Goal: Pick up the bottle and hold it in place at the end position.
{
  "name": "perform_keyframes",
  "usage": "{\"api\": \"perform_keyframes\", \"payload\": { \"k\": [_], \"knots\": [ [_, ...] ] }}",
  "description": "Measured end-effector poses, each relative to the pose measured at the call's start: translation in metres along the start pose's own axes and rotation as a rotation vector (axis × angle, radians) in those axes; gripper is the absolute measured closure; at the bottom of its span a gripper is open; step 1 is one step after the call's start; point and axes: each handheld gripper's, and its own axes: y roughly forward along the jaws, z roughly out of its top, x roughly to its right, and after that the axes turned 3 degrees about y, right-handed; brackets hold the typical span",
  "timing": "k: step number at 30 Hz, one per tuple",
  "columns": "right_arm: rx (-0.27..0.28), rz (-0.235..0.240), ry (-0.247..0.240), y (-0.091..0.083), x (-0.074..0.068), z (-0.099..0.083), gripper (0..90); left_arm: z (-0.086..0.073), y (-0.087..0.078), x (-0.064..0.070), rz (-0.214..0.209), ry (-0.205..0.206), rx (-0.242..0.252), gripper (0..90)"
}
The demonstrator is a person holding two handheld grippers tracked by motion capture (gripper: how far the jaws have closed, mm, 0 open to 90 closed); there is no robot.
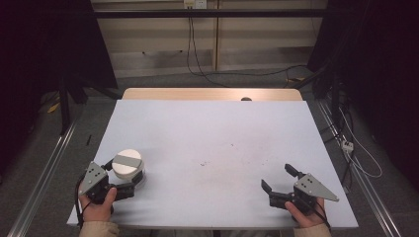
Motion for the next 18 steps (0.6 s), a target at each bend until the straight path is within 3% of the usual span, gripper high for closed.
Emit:
{"api": "perform_keyframes", "payload": {
  "k": [9,13,18],
  "knots": [
    [-0.007,0.000,0.002,0.000,0.000,0.000,3.6,-0.001,0.001,0.000,0.004,0.002,-0.020,1.6],
    [-0.008,0.003,0.004,0.001,-0.001,0.000,3.6,-0.004,0.006,0.002,0.004,0.015,-0.070,1.6],
    [-0.008,0.009,0.001,0.002,-0.001,-0.001,3.6,-0.005,0.010,0.005,0.019,0.011,-0.098,2.0]
  ]
}}
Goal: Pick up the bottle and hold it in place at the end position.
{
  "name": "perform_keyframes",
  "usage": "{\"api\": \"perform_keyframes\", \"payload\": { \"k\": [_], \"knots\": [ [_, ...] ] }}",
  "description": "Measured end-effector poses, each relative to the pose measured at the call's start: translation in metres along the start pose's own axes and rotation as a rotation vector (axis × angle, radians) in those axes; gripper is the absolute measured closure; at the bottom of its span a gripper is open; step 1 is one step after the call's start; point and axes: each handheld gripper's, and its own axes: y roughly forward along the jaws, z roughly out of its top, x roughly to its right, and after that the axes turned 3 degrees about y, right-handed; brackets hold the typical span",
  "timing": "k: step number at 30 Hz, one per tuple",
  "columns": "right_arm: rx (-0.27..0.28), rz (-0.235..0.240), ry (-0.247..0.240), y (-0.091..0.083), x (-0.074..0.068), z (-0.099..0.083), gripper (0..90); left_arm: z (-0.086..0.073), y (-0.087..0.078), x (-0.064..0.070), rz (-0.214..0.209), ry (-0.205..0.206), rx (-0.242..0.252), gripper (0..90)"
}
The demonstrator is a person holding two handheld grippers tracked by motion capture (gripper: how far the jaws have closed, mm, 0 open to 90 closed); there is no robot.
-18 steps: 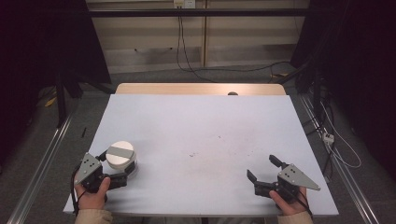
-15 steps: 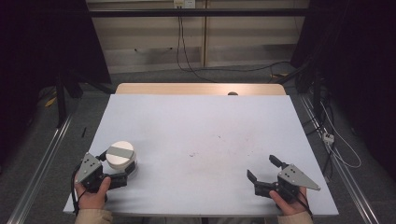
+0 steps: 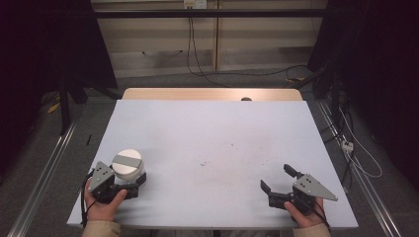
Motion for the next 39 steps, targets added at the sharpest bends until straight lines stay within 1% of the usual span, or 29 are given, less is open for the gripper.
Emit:
{"api": "perform_keyframes", "payload": {
  "k": [2,3,5,8,11,13,19,20,23,24,25,26,28,29,30,31,32,34,35,37,38,39],
  "knots": [
    [0.001,0.001,-0.001,0.000,0.000,0.000,3.7,0.000,0.000,0.000,0.004,-0.005,-0.002,2.2],
    [0.001,0.001,-0.001,0.000,0.000,0.000,3.7,0.000,0.001,0.000,0.009,-0.002,-0.014,2.2],
    [-0.003,0.001,0.000,0.001,0.000,0.000,3.8,-0.001,0.003,-0.001,0.034,-0.018,-0.030,2.5],
    [-0.002,0.000,-0.002,0.001,0.000,0.000,3.9,0.000,0.004,-0.002,0.049,-0.022,-0.026,3.2],
    [-0.005,0.001,-0.001,0.002,0.000,0.000,3.9,0.001,0.005,-0.002,0.049,-0.010,-0.023,4.5],
    [-0.004,0.001,-0.001,0.002,0.000,0.000,4.0,0.001,0.005,-0.002,0.040,0.003,-0.025,6.9],
    [-0.008,0.004,-0.006,0.002,0.000,0.000,4.1,0.002,0.008,0.000,0.044,-0.003,-0.021,8.5],
    [-0.009,0.005,-0.004,0.003,0.000,0.000,4.1,0.003,0.008,-0.001,0.035,0.008,-0.019,9.4],
    [-0.010,0.005,-0.003,0.003,0.000,0.000,4.1,0.003,0.010,0.000,0.031,0.012,-0.017,11.2],
    [-0.010,0.004,-0.004,0.003,-0.001,0.000,4.2,0.003,0.010,0.000,0.024,0.015,-0.017,13.1],
    [-0.009,0.005,-0.005,0.003,-0.001,0.000,4.2,0.003,0.010,0.000,0.024,0.015,-0.017,13.6],
    [-0.009,0.005,-0.005,0.003,-0.001,0.000,4.2,0.003,0.010,0.000,0.024,0.027,-0.024,13.6],
    [-0.007,0.004,-0.006,0.003,-0.001,0.000,4.3,0.003,0.010,0.000,0.022,0.033,-0.025,14.5],
    [-0.006,0.004,-0.005,0.003,0.000,0.000,4.3,0.004,0.010,-0.001,0.020,0.042,-0.028,15.0],
    [-0.006,0.005,-0.005,0.003,0.000,0.000,4.3,0.004,0.011,-0.001,0.028,0.055,-0.025,15.7],
    [-0.006,0.005,-0.005,0.003,0.000,0.000,4.3,0.004,0.011,-0.001,0.028,0.055,-0.025,18.3],
    [-0.005,0.004,-0.005,0.003,0.000,0.001,4.4,0.005,0.011,-0.002,0.014,0.074,-0.030,18.3],
    [-0.005,0.004,-0.006,0.003,0.000,0.001,4.4,0.005,0.012,-0.001,-0.002,0.086,-0.036,18.3],
    [-0.006,0.004,-0.006,0.003,0.000,0.001,4.4,0.006,0.012,-0.001,0.000,0.090,-0.032,18.3],
    [-0.005,0.005,-0.004,0.003,0.000,0.001,4.5,0.008,0.012,-0.001,-0.017,0.092,-0.026,18.4],
    [-0.004,0.004,-0.004,0.002,0.000,0.001,4.5,0.008,0.012,-0.001,-0.017,0.092,-0.026,18.3],
    [-0.002,0.005,-0.004,0.002,0.000,0.001,4.4,0.010,0.013,0.000,-0.029,0.079,-0.005,18.4]
  ]
}}
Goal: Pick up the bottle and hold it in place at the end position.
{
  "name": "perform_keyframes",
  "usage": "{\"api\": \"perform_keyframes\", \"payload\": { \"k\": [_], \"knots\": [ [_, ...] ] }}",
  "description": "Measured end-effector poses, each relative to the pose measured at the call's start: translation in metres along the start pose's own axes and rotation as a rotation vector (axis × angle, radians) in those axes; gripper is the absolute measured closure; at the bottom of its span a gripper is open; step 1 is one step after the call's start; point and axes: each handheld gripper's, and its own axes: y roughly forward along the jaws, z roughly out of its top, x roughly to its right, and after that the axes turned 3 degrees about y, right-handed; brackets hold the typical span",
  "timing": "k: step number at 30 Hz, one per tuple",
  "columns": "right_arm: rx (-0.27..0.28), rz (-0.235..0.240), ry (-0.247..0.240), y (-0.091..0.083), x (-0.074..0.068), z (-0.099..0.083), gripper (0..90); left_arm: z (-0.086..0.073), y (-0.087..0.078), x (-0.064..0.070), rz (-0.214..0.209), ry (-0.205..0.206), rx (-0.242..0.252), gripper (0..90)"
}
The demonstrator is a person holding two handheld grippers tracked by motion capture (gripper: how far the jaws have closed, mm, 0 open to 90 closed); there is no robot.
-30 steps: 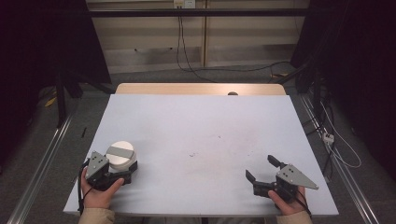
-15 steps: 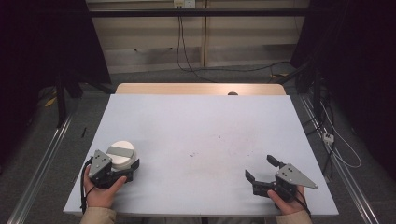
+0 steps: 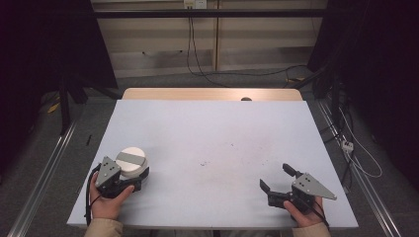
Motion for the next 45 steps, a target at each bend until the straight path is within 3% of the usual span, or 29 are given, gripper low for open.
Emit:
{"api": "perform_keyframes", "payload": {
  "k": [13,18,30,45],
  "knots": [
    [-0.004,0.000,-0.003,0.001,0.000,0.000,4.6,0.015,0.019,0.007,-0.101,-0.013,0.049,18.3],
    [-0.003,-0.001,0.002,0.002,0.001,0.000,4.7,0.020,0.026,0.009,-0.118,-0.025,0.061,18.4],
    [-0.004,0.006,-0.009,0.004,-0.002,0.000,4.6,0.034,0.044,0.017,-0.159,0.009,0.074,18.4],
    [-0.004,0.007,-0.005,0.005,-0.002,0.000,4.8,0.049,0.074,0.029,-0.206,0.011,0.085,18.4]
  ]
}}
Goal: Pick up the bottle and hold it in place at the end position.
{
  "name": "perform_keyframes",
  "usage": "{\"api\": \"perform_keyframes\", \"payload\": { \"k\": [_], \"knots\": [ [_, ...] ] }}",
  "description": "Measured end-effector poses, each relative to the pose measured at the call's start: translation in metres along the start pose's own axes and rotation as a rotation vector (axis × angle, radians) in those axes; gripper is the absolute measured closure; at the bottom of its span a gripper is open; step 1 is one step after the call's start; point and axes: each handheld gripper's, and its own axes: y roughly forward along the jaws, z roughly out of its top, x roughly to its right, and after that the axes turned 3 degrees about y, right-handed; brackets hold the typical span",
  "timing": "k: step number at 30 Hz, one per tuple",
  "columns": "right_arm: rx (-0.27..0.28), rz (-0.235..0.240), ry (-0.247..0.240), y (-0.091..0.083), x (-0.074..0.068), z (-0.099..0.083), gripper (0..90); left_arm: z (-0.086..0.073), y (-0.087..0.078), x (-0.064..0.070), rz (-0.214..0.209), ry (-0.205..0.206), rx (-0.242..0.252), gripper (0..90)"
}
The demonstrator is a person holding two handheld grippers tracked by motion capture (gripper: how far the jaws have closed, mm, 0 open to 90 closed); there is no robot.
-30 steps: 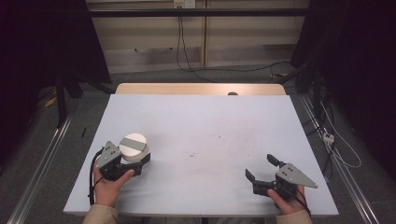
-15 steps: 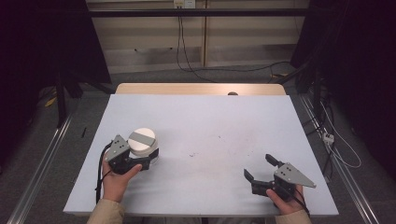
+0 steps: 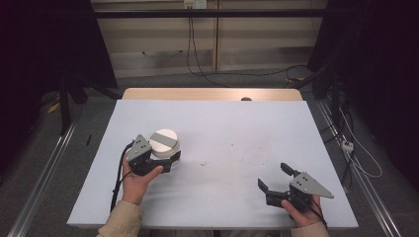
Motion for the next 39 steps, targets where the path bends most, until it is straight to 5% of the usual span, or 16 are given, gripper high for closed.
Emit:
{"api": "perform_keyframes", "payload": {
  "k": [39],
  "knots": [
    [0.009,-0.001,0.001,-0.001,0.001,0.001,4.8,0.022,0.059,0.010,-0.067,0.023,0.005,18.4]
  ]
}}
